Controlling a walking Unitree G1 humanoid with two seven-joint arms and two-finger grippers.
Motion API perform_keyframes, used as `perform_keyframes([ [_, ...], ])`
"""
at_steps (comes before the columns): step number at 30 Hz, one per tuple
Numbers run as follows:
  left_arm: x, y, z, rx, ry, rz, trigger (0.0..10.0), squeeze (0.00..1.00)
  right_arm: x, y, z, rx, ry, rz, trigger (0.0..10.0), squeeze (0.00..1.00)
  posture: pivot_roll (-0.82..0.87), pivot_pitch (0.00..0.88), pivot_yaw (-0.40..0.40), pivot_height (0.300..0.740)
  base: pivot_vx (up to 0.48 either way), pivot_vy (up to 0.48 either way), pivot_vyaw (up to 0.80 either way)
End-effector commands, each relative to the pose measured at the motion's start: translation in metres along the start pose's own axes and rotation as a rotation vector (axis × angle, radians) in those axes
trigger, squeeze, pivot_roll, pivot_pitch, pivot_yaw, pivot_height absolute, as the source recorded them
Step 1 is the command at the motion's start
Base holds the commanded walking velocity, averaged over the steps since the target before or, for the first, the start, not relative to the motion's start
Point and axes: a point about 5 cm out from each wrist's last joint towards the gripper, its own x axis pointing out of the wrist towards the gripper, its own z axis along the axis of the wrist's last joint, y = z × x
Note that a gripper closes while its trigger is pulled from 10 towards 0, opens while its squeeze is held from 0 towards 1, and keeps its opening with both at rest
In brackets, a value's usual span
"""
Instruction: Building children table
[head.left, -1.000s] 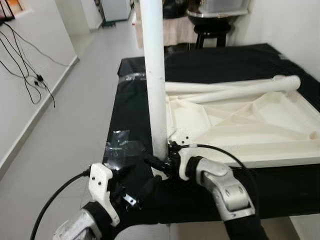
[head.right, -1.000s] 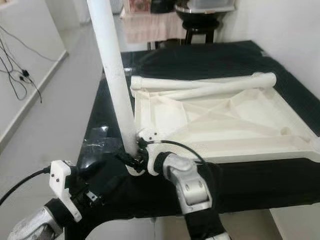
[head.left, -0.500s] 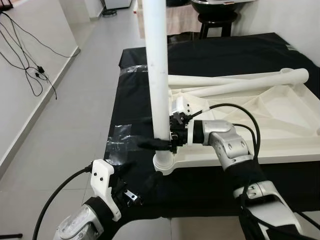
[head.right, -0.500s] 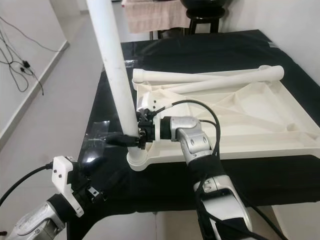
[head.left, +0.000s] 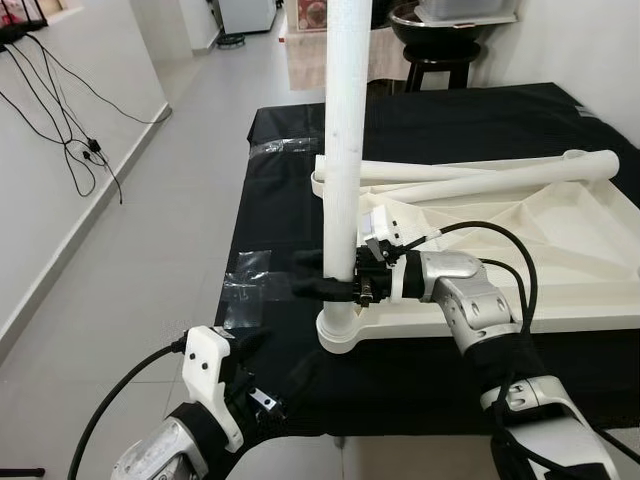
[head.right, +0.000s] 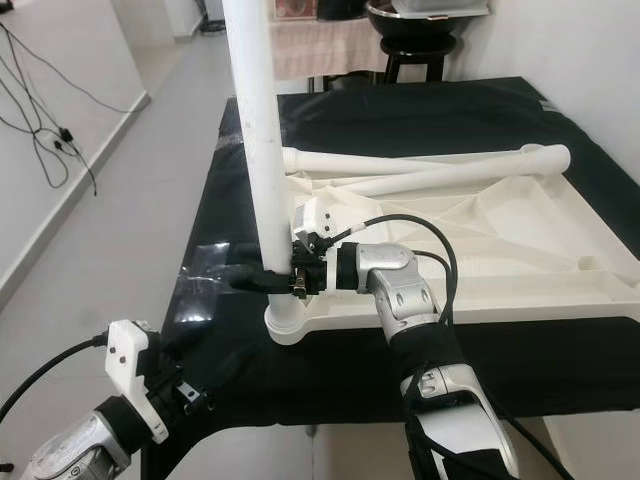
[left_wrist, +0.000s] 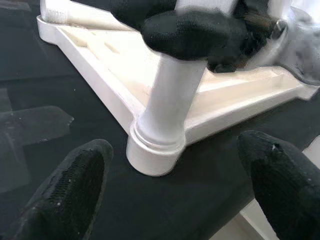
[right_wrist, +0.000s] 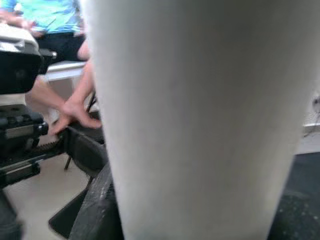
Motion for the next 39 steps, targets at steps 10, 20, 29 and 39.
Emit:
perform_keyframes([
  [10,-0.002,0.006,0.000,-0.001,0.013,-0.010,10.0,0.00,0.037,0.049,-0.045,0.130,0.206,-0.542,0.0,0.00,0.00,0.095,0.068,0.740,0.000,0.000,0.00],
  [20,-0.001,0.008,0.001,0.001,0.005,0.007,10.0,0.00,0.043,0.047,-0.014,0.155,-0.007,-0.295,10.0,1.00,-0.01,0.089,0.085,0.740,0.000,0.000,0.00],
  [29,0.000,0.008,0.000,-0.004,0.002,0.002,10.0,0.00,0.032,0.011,0.000,0.038,-0.028,-0.041,10.0,0.00,-0.01,0.085,0.083,0.740,0.000,0.000,0.00],
  [39,0.000,0.007,0.000,-0.004,0.001,0.004,10.0,0.00,0.038,-0.008,0.005,0.082,-0.038,0.045,0.0,0.00,0.00,0.090,0.080,0.740,0.000,0.000,0.00],
])
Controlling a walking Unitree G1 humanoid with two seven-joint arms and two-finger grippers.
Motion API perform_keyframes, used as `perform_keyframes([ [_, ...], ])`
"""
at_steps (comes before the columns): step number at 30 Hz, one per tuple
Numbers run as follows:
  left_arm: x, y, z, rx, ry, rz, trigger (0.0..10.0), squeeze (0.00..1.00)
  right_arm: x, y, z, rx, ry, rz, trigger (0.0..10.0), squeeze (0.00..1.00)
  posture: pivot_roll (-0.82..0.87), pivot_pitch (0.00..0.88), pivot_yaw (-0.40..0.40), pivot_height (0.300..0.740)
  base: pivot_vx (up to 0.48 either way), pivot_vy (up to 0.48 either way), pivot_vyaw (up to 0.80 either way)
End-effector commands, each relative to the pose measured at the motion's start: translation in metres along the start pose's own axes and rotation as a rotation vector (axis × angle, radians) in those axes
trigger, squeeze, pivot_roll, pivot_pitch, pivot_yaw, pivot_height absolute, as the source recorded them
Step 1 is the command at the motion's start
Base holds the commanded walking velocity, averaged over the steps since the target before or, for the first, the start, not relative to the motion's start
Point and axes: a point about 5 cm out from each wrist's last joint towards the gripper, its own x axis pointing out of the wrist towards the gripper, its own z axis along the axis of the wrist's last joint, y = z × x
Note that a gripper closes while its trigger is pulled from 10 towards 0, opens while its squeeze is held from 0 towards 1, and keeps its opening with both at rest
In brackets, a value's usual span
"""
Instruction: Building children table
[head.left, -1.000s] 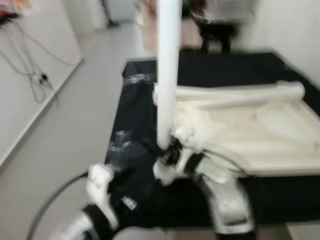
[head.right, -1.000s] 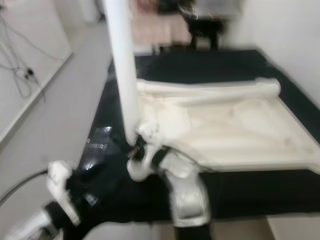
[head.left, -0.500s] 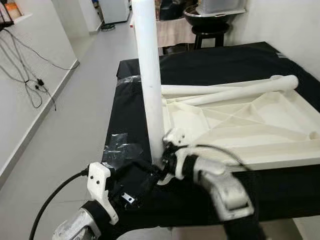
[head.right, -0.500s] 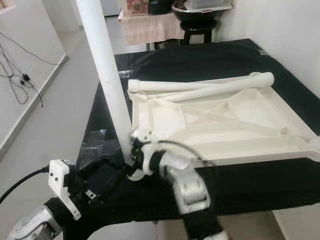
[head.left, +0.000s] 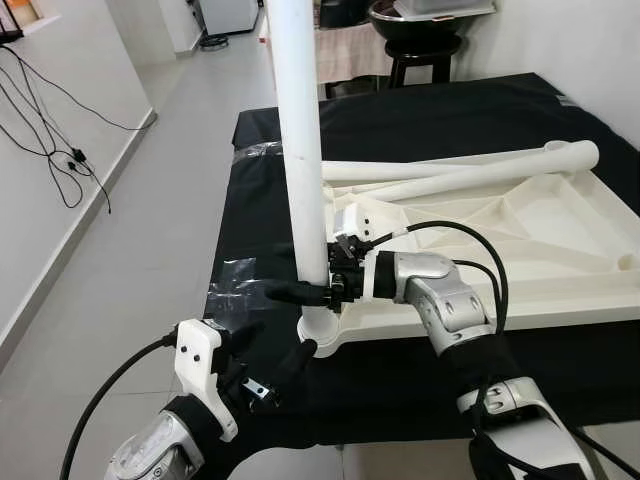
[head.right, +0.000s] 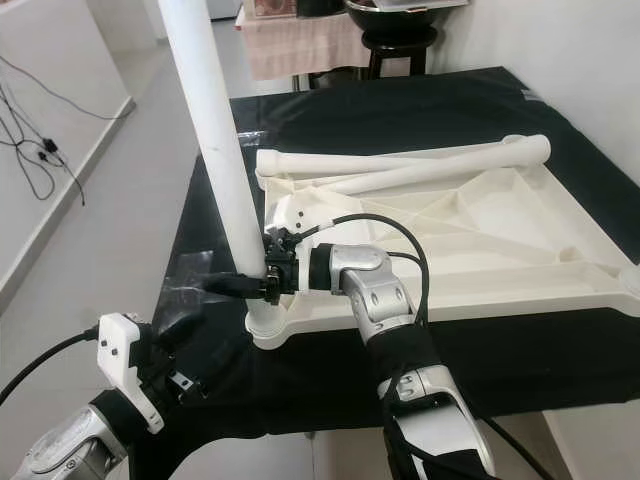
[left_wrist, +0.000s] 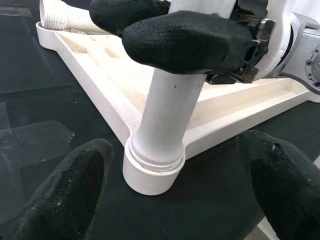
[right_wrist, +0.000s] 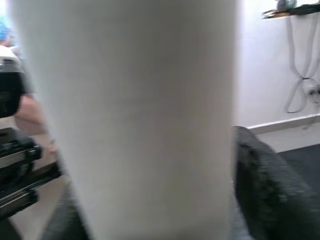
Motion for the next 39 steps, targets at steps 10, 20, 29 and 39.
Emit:
perform_keyframes([
  [10,-0.003,0.000,-0.001,-0.002,0.009,0.010,10.0,0.00,-0.034,0.021,-0.012,-0.003,0.025,0.036,0.0,0.00,-0.01,0.114,0.079,0.740,0.000,0.000,0.00],
  [20,-0.004,0.006,0.001,0.002,0.018,0.013,10.0,0.00,-0.005,0.057,-0.042,0.078,0.128,-0.615,0.0,0.00,-0.01,0.112,0.079,0.740,0.000,0.000,0.00],
  [29,-0.003,0.008,0.001,0.009,0.010,0.025,10.0,0.00,0.003,0.057,-0.043,0.099,0.154,-0.534,10.0,0.00,-0.01,0.094,0.081,0.740,0.000,0.000,0.00],
  [39,-0.001,0.009,0.001,0.010,0.013,0.022,10.0,0.00,0.000,0.051,-0.004,-0.007,-0.044,-0.152,10.0,1.00,-0.01,0.092,0.089,0.740,0.000,0.000,0.00],
])
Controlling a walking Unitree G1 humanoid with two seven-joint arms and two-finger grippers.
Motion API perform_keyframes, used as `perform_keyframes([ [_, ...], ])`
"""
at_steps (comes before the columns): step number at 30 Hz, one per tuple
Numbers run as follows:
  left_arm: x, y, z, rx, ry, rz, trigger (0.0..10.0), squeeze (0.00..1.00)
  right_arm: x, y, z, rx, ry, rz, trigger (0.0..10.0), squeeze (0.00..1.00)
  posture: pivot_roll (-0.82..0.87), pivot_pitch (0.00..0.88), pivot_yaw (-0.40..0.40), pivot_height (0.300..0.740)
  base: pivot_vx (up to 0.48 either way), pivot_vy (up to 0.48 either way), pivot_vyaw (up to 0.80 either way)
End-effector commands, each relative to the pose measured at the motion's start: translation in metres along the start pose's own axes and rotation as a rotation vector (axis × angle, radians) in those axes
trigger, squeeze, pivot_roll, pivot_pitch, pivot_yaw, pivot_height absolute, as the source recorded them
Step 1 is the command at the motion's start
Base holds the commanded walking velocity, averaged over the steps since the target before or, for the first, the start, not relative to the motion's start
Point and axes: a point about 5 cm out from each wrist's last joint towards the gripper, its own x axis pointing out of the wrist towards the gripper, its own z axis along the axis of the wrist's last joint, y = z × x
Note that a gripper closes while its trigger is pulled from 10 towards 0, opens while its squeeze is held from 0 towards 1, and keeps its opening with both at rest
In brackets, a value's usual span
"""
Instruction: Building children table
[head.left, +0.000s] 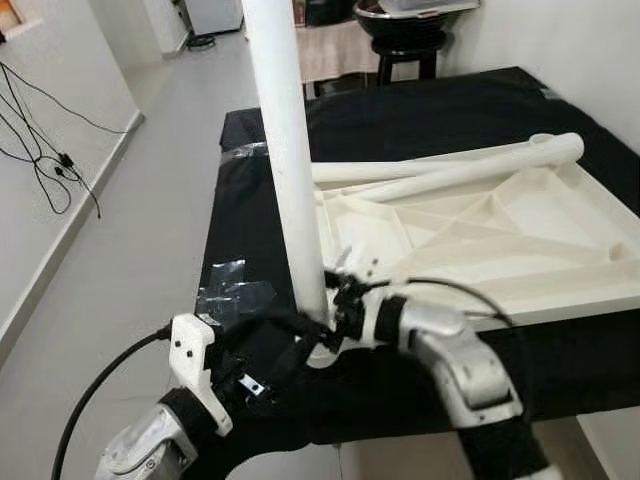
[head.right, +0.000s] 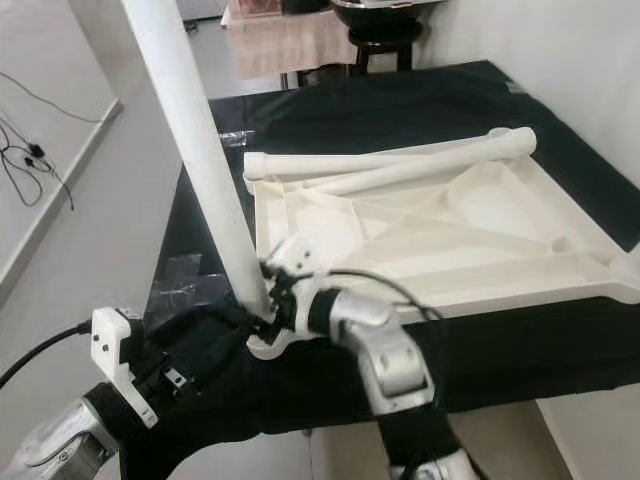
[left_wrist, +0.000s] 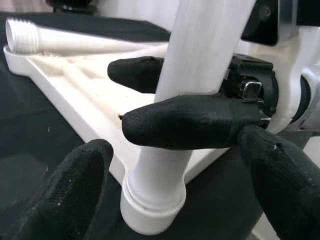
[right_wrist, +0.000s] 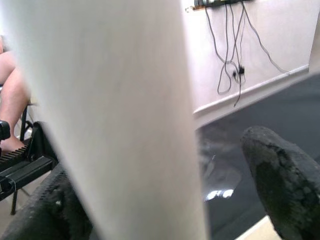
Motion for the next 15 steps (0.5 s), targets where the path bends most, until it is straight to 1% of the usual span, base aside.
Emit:
perform_keyframes([
  [1,-0.002,0.003,-0.011,-0.017,0.063,0.025,10.0,0.00,0.003,-0.003,0.008,-0.054,-0.025,0.186,10.0,0.00,0.00,0.097,0.077,0.740,0.000,0.000,0.00],
  [2,-0.002,0.003,-0.011,-0.017,0.063,0.025,10.0,0.00,0.003,-0.003,0.008,-0.054,-0.025,0.186,10.0,0.00,0.00,0.097,0.077,0.740,0.000,0.000,0.00],
  [3,-0.002,0.002,-0.011,-0.017,0.062,0.024,10.0,0.00,0.000,-0.012,0.008,-0.089,0.001,0.242,10.0,0.00,0.01,0.098,0.073,0.740,0.000,0.000,0.00],
  [4,-0.001,0.002,-0.011,-0.016,0.059,0.026,10.0,0.00,-0.002,-0.021,0.010,-0.075,0.009,0.285,10.0,0.00,0.00,0.101,0.068,0.740,0.000,0.000,0.00],
  [5,-0.001,0.002,-0.011,-0.016,0.059,0.026,10.0,0.00,-0.002,-0.021,0.010,-0.075,0.009,0.285,10.0,0.00,0.00,0.101,0.068,0.740,0.000,0.000,0.00],
  [6,-0.001,0.001,-0.010,-0.018,0.054,0.029,10.0,0.00,-0.003,-0.029,0.013,-0.065,0.012,0.317,10.0,0.00,0.01,0.106,0.064,0.740,0.000,0.000,0.00],
  [7,-0.002,0.000,-0.010,-0.019,0.051,0.032,10.0,0.00,0.000,-0.036,0.016,-0.042,0.005,0.323,9.1,0.00,0.01,0.108,0.062,0.740,0.000,0.000,0.00],
  [8,-0.002,0.000,-0.010,-0.020,0.050,0.033,10.0,0.00,0.002,-0.042,0.018,-0.025,0.001,0.314,4.9,0.00,0.01,0.108,0.063,0.740,0.000,0.000,0.00],
  [9,-0.002,0.000,-0.010,-0.021,0.049,0.033,10.0,0.00,0.005,-0.046,0.018,-0.024,0.005,0.300,0.0,0.00,0.01,0.107,0.064,0.740,0.000,0.000,0.00],
  [12,-0.002,-0.001,-0.010,-0.022,0.049,0.032,10.0,0.00,0.006,-0.050,0.017,-0.019,0.008,0.297,0.0,0.00,0.01,0.108,0.064,0.740,0.000,0.000,0.00],
  [15,-0.002,-0.001,-0.010,-0.022,0.049,0.031,10.0,0.00,0.005,-0.051,0.017,-0.011,0.000,0.304,0.0,0.00,0.02,0.108,0.063,0.740,0.000,0.000,0.00],
])
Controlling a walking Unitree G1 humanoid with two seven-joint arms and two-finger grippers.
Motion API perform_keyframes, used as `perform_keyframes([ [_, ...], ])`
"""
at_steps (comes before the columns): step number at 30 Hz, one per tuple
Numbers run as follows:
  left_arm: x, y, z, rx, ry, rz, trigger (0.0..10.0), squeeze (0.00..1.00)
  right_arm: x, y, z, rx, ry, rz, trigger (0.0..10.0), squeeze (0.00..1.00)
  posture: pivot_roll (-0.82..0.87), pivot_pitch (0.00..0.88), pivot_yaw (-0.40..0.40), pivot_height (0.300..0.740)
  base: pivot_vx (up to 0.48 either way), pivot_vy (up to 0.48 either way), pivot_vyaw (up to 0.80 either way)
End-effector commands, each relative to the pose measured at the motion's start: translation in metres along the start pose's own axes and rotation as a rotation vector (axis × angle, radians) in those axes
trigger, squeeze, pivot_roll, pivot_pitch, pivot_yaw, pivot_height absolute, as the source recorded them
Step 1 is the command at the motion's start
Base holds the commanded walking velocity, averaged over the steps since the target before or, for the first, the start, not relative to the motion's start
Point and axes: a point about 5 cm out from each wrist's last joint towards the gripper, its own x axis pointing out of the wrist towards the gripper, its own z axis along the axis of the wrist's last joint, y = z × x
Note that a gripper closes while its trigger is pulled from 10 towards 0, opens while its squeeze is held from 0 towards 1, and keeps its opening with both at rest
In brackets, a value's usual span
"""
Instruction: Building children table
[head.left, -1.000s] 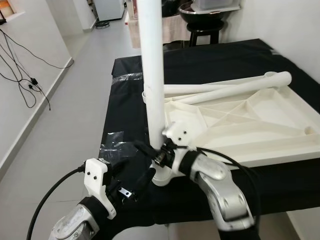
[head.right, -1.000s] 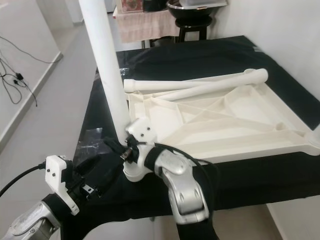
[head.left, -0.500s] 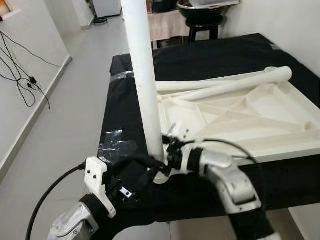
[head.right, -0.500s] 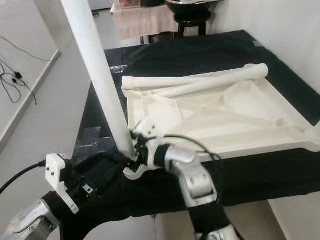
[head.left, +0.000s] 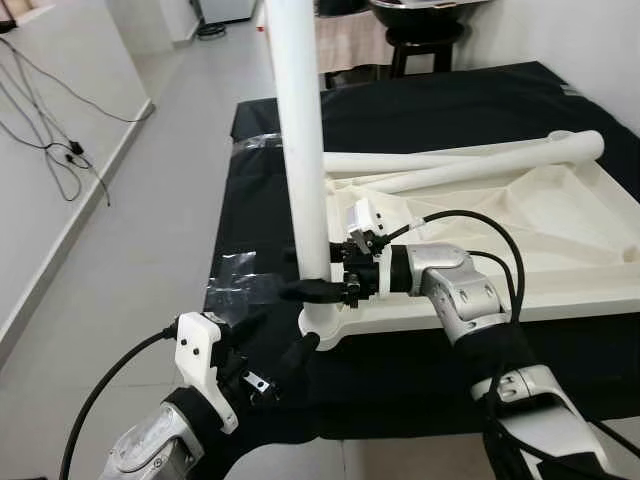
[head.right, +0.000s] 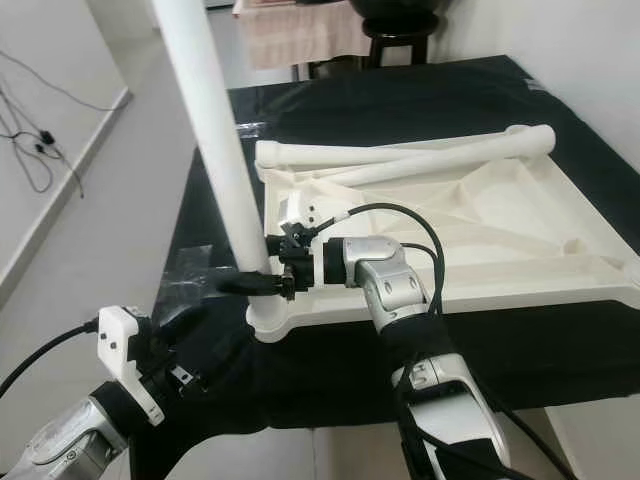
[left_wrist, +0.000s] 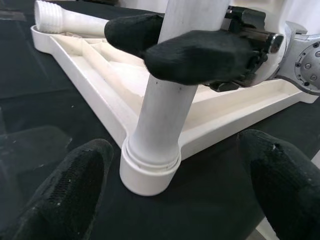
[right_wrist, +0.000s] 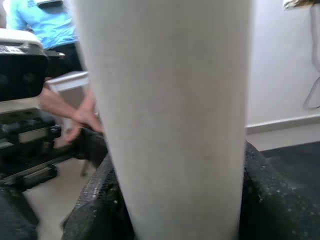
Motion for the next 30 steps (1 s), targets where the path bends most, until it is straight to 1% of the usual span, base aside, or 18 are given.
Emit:
perform_keyframes([
  [1,-0.002,0.001,-0.003,-0.005,0.018,0.012,10.0,0.00,0.001,-0.001,0.002,0.007,-0.022,0.004,0.0,0.00,0.02,0.108,0.063,0.740,0.000,0.000,0.00],
  [5,-0.003,0.000,-0.002,-0.004,0.017,0.013,10.0,0.00,-0.016,0.009,-0.006,0.007,-0.042,0.007,0.0,0.00,0.02,0.118,0.062,0.740,0.000,0.000,0.00],
  [9,-0.004,0.001,-0.002,-0.002,0.017,0.016,10.0,0.00,-0.023,0.016,-0.012,0.009,-0.036,0.000,0.0,0.00,0.02,0.124,0.063,0.740,0.000,0.000,0.00],
  [10,-0.006,0.002,-0.002,0.001,0.023,0.017,10.0,0.00,-0.007,0.020,-0.029,0.078,0.006,-0.320,0.0,0.00,0.01,0.130,0.054,0.740,0.000,0.000,0.00],
  [11,-0.008,0.005,0.000,0.004,0.025,0.020,10.0,0.00,-0.004,0.024,-0.046,0.130,0.093,-0.756,0.0,0.00,-0.02,0.145,0.079,0.740,0.000,0.000,0.00],
  [12,-0.008,0.005,0.000,0.004,0.025,0.020,10.0,0.00,-0.004,0.024,-0.046,0.130,0.093,-0.756,0.0,0.00,-0.02,0.145,0.079,0.740,0.000,0.000,0.00],
  [13,-0.009,0.007,0.001,0.002,0.026,0.022,10.0,0.00,-0.002,0.050,-0.058,0.150,0.165,-0.880,0.0,0.00,-0.02,0.153,0.085,0.740,0.000,0.000,0.00],
  [14,-0.008,0.009,0.000,0.004,0.033,0.016,10.0,0.00,0.003,0.062,-0.046,0.017,0.165,-0.868,0.0,0.00,-0.05,0.147,0.107,0.740,0.000,0.000,0.00],
  [15,-0.008,0.009,0.000,0.004,0.033,0.016,10.0,0.00,0.003,0.062,-0.046,0.017,0.165,-0.868,0.0,0.00,-0.05,0.147,0.107,0.740,0.000,0.000,0.00],
  [16,-0.008,0.010,0.000,0.005,0.038,0.012,10.0,0.00,0.009,0.071,-0.038,-0.086,0.152,-0.765,0.0,0.00,-0.05,0.147,0.107,0.740,0.000,0.000,0.00],
  [17,-0.007,0.011,-0.001,-0.001,0.039,0.008,10.0,0.00,0.009,0.066,-0.043,-0.019,0.152,-0.708,0.0,0.00,-0.06,0.112,0.098,0.740,0.000,0.000,0.00],
  [19,-0.005,0.010,-0.002,0.003,0.047,-0.008,10.0,0.00,0.014,0.057,-0.053,0.063,0.172,-0.635,0.0,0.00,-0.01,0.119,0.079,0.740,0.000,0.000,0.00],
  [23,-0.005,0.010,-0.002,0.005,0.044,-0.001,10.0,0.00,0.018,0.056,-0.052,0.069,0.180,-0.615,0.0,0.00,-0.03,0.114,0.090,0.740,0.000,0.000,0.00],
  [24,-0.005,0.010,-0.001,0.004,0.038,0.011,10.0,0.00,0.019,0.057,-0.050,0.055,0.185,-0.623,4.6,0.00,-0.03,0.115,0.087,0.740,0.000,0.000,0.00],
  [25,-0.005,0.010,-0.001,0.004,0.033,0.017,10.0,0.00,0.021,0.058,-0.048,0.087,0.151,-0.605,10.0,1.00,-0.03,0.103,0.082,0.740,0.000,0.000,0.00],
  [26,-0.004,0.010,-0.001,0.004,0.030,0.020,10.0,0.00,0.022,0.058,-0.047,0.123,0.126,-0.590,10.0,1.00,-0.02,0.101,0.080,0.740,0.000,0.000,0.00],
  [27,-0.004,0.010,-0.001,0.004,0.030,0.020,10.0,0.00,0.022,0.058,-0.047,0.123,0.126,-0.590,10.0,1.00,-0.02,0.101,0.080,0.740,0.000,0.000,0.00],
  [30,-0.002,0.010,-0.002,0.002,0.029,0.018,10.0,0.00,0.028,0.057,-0.026,0.074,0.014,-0.399,10.0,1.00,-0.02,0.092,0.076,0.740,0.000,0.000,0.00],
])
